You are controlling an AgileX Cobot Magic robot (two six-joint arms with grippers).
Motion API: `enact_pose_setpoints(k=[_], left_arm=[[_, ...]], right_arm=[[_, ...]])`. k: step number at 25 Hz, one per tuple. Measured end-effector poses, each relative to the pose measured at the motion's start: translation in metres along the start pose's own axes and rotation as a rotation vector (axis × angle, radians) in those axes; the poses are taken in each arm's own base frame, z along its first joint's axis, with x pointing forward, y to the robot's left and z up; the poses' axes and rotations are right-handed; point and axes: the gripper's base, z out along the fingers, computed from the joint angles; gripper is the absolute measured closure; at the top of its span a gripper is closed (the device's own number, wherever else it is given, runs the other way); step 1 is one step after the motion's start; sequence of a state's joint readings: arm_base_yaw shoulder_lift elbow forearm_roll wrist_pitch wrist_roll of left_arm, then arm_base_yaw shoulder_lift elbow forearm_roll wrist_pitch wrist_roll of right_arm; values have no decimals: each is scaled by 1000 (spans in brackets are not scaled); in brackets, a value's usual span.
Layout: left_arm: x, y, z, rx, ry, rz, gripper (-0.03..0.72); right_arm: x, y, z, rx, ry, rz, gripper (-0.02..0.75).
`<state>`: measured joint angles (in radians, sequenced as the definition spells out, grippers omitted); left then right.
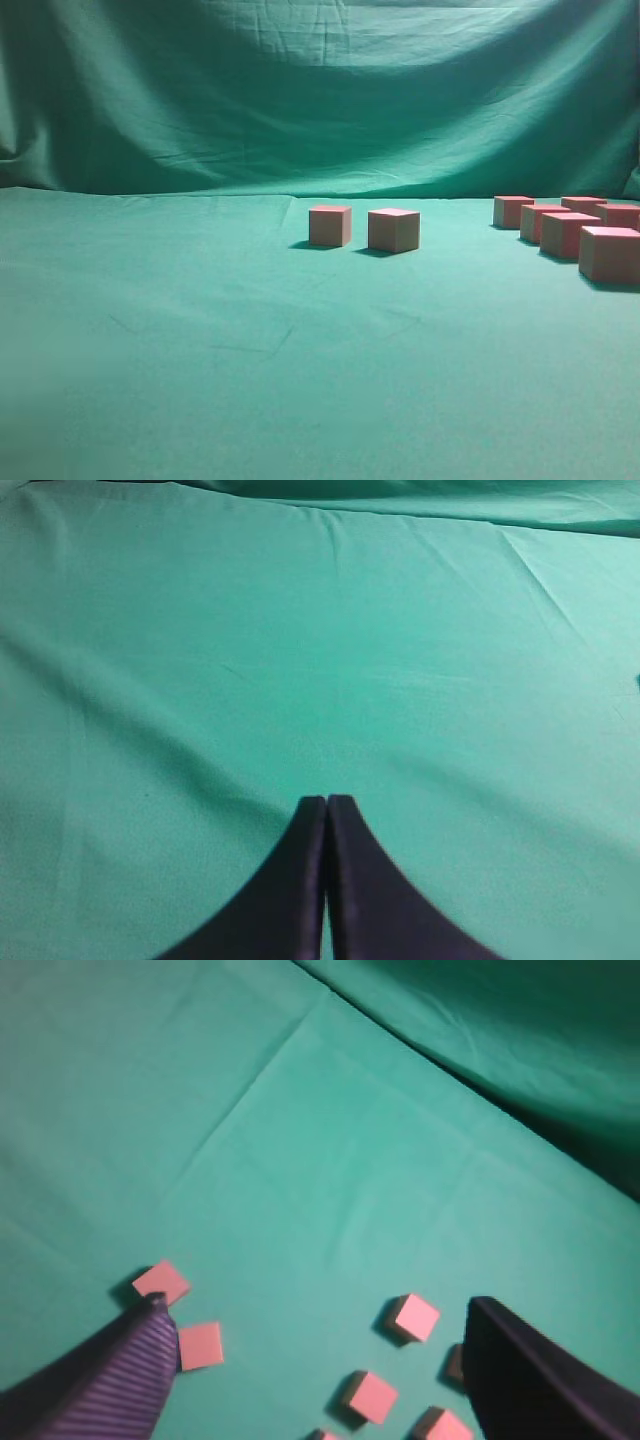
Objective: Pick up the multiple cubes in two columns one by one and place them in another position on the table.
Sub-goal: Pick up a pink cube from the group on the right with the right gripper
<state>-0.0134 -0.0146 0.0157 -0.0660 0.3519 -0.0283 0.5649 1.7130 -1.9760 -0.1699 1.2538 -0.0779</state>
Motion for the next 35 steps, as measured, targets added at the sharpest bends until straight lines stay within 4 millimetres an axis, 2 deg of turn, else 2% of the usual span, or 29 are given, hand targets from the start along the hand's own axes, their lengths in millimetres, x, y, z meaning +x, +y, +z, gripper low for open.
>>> enact_pose_setpoints(k=[3, 9, 11, 14, 18, 22, 31, 32, 34, 35], left_arm=[[0, 0, 0, 0, 0, 0, 688], [0, 0, 0, 0, 0, 0, 688], [0, 0, 0, 0, 0, 0, 688], [0, 0, 0, 0, 0, 0, 688], [0, 0, 0, 0, 0, 0, 688], [0, 0, 0, 0, 0, 0, 688], [0, 0, 0, 0, 0, 0, 688], [0, 0, 0, 0, 0, 0, 688], [0, 0, 0, 0, 0, 0, 688], [0, 0, 0, 0, 0, 0, 688]], right_arm=[[30, -16, -16, -1, 42, 103, 160], [99, -32, -2, -21, 237, 282, 160], [121, -30, 10, -22, 319, 310, 160], [151, -16, 35, -68, 420, 345, 160], [177, 2, 66, -156, 412, 434, 160], [190, 8, 84, -151, 346, 503, 160], [198, 8, 132, -106, 378, 538, 160], [198, 8, 137, -101, 380, 541, 205], [200, 8, 146, -89, 380, 549, 214], [201, 8, 152, -83, 381, 546, 265]])
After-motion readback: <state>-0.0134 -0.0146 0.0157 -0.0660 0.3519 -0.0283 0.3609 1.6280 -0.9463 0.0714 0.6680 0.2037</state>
